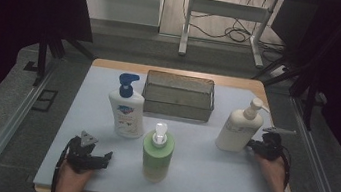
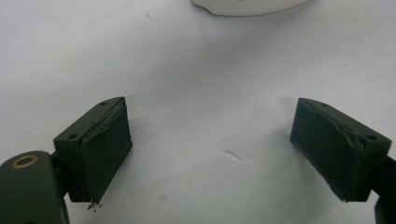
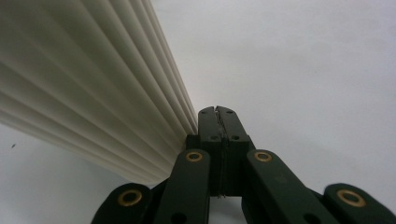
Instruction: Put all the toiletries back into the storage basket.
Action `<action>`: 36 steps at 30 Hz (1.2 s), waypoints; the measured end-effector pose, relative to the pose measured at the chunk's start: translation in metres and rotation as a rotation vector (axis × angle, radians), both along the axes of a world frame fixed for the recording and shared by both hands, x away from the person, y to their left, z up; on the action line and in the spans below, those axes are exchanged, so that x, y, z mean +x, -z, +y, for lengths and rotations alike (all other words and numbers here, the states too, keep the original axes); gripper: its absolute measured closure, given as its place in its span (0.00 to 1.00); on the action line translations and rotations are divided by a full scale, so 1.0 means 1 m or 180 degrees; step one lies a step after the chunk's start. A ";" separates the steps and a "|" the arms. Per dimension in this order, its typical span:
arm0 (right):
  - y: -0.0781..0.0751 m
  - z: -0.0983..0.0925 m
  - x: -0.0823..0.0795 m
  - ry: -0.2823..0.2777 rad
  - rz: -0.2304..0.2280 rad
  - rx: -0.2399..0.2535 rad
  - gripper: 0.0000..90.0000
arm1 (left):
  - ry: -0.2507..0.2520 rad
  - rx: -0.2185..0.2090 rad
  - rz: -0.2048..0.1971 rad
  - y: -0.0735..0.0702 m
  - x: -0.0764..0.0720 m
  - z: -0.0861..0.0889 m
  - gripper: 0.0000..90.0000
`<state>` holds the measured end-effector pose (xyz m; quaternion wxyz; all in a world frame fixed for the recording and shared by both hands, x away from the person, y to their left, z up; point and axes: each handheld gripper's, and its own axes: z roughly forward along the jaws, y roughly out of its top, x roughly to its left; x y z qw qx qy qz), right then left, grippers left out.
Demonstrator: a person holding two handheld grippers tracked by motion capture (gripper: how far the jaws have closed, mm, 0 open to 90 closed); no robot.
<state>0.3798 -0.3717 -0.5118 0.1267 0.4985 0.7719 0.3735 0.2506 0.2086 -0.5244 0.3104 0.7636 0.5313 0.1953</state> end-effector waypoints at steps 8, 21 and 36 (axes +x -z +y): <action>0.000 0.005 -0.007 -0.0089 0.0002 -0.0010 1.00 | 0.0001 0.0002 0.0002 0.000 0.000 0.000 0.13; 0.001 0.007 -0.021 -0.0167 0.0004 0.0013 1.00 | -0.0005 -0.0005 -0.0002 0.000 0.000 0.000 0.13; 0.000 0.016 -0.035 -0.0320 -0.0013 -0.0013 1.00 | -0.0005 -0.0003 -0.0002 0.000 0.000 0.000 0.13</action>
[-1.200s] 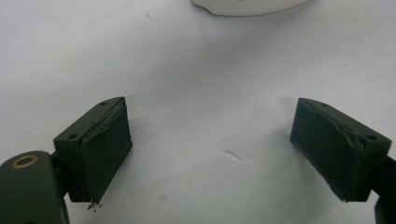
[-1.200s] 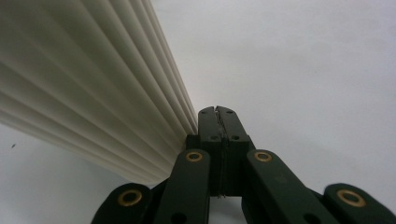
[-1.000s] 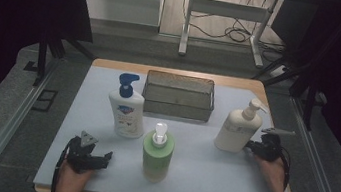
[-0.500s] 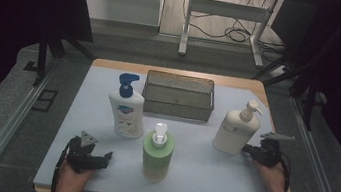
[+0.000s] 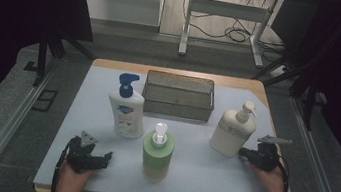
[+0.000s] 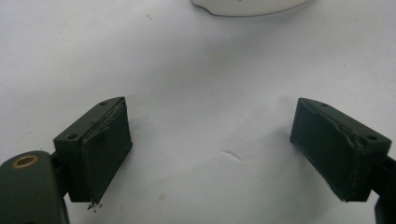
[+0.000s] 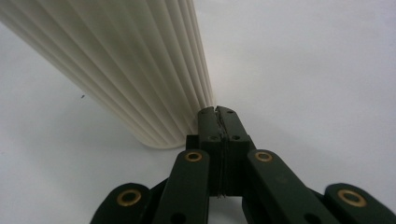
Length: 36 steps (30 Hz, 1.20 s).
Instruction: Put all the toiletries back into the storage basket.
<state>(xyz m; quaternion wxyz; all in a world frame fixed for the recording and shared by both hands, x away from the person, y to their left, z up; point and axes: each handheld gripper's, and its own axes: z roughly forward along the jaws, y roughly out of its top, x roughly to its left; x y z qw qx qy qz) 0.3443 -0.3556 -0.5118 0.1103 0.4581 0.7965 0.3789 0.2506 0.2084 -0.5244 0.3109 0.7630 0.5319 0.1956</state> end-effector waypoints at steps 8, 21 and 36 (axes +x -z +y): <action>-0.001 0.007 -0.008 -0.0102 0.0005 0.0007 0.99 | -0.0001 0.0001 0.0000 0.000 0.000 0.000 0.13; -0.001 0.021 -0.022 -0.0254 -0.0015 -0.0008 0.98 | 0.0000 0.0001 0.0002 0.000 0.000 0.000 0.13; -0.004 0.030 -0.029 -0.0323 -0.0038 -0.0131 0.94 | -0.0001 0.0000 0.0002 0.000 0.000 0.000 0.13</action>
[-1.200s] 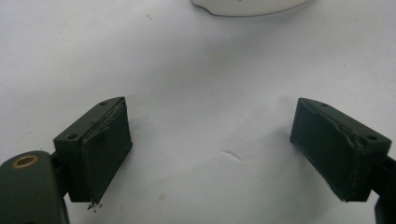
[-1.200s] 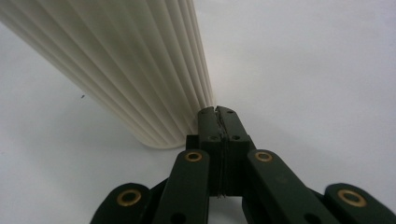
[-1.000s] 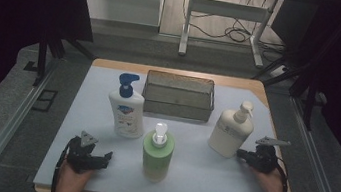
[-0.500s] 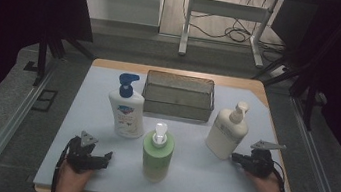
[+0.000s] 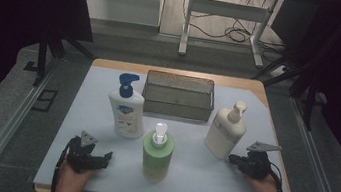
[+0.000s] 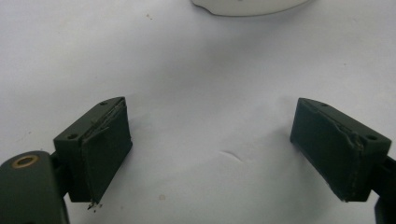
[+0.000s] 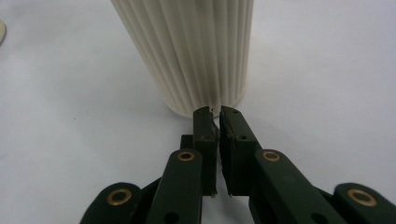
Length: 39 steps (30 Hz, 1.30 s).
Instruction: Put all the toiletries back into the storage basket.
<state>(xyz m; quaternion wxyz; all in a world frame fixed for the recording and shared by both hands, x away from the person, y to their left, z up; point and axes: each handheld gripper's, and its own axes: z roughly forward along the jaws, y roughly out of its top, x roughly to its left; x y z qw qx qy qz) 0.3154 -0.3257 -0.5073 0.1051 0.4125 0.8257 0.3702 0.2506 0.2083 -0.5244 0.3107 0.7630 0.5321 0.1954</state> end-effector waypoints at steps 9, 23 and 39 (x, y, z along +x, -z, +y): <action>-0.012 -0.005 -0.011 0.0036 -0.0132 0.0041 0.86 | 0.0000 0.0000 -0.0003 0.000 0.000 0.000 0.13; -0.028 -0.002 -0.020 0.0001 -0.0217 0.0100 0.73 | 0.0000 0.0000 -0.0004 0.000 0.000 0.000 0.13; -0.046 0.004 -0.023 -0.0032 -0.0263 0.0145 0.61 | 0.0000 0.0000 -0.0004 0.000 0.000 0.000 0.13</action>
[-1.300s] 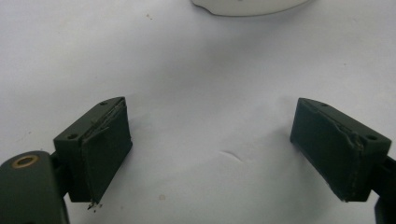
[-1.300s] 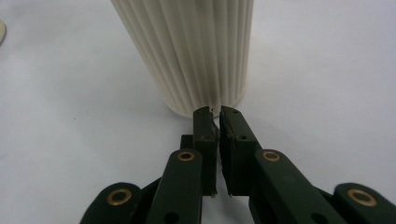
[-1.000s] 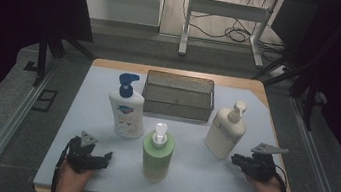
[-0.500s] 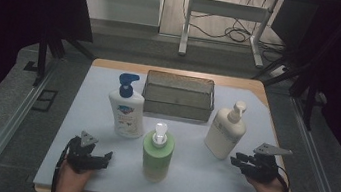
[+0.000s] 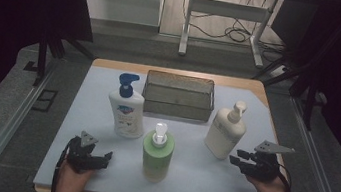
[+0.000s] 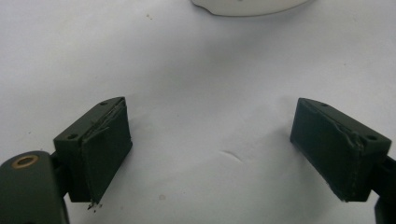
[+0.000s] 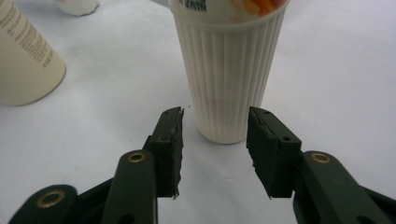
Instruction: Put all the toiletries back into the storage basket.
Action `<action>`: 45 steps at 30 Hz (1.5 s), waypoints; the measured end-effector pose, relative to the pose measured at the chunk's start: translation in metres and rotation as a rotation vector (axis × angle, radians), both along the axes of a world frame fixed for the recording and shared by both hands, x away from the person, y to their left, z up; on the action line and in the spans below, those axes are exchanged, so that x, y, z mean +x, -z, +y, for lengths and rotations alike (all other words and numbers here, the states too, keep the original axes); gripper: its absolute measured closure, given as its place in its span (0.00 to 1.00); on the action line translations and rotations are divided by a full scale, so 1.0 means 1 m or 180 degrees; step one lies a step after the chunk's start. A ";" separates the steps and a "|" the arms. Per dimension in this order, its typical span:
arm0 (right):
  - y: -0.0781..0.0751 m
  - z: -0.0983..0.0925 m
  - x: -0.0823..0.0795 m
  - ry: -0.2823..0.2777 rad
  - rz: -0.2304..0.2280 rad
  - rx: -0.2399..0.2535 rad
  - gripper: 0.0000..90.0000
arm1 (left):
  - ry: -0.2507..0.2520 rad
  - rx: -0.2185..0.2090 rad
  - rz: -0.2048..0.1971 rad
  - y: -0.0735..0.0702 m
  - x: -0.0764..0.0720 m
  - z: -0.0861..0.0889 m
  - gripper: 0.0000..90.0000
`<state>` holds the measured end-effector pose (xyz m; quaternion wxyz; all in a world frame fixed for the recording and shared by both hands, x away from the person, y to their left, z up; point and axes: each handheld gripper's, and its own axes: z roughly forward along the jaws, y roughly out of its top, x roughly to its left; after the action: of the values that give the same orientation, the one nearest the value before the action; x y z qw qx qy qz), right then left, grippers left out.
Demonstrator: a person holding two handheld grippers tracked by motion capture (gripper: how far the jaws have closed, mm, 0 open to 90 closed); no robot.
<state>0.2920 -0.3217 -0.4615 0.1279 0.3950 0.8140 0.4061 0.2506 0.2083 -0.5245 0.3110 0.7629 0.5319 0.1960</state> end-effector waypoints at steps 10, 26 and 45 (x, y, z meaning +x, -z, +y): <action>-0.011 0.001 0.001 0.0010 -0.0036 -0.0010 0.52 | -0.0002 0.0002 -0.0001 0.000 0.000 0.000 0.13; -0.027 0.006 0.009 -0.0006 -0.0073 0.0033 0.36 | -0.0002 -0.0002 0.0001 0.000 0.000 0.000 0.13; -0.039 0.020 0.023 -0.0017 -0.0180 -0.0017 0.23 | 0.0003 0.0003 0.0004 0.000 0.000 0.000 0.13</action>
<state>0.3147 -0.3018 -0.4228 0.1508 0.3809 0.8123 0.4152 0.2506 0.2084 -0.5245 0.3105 0.7633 0.5317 0.1956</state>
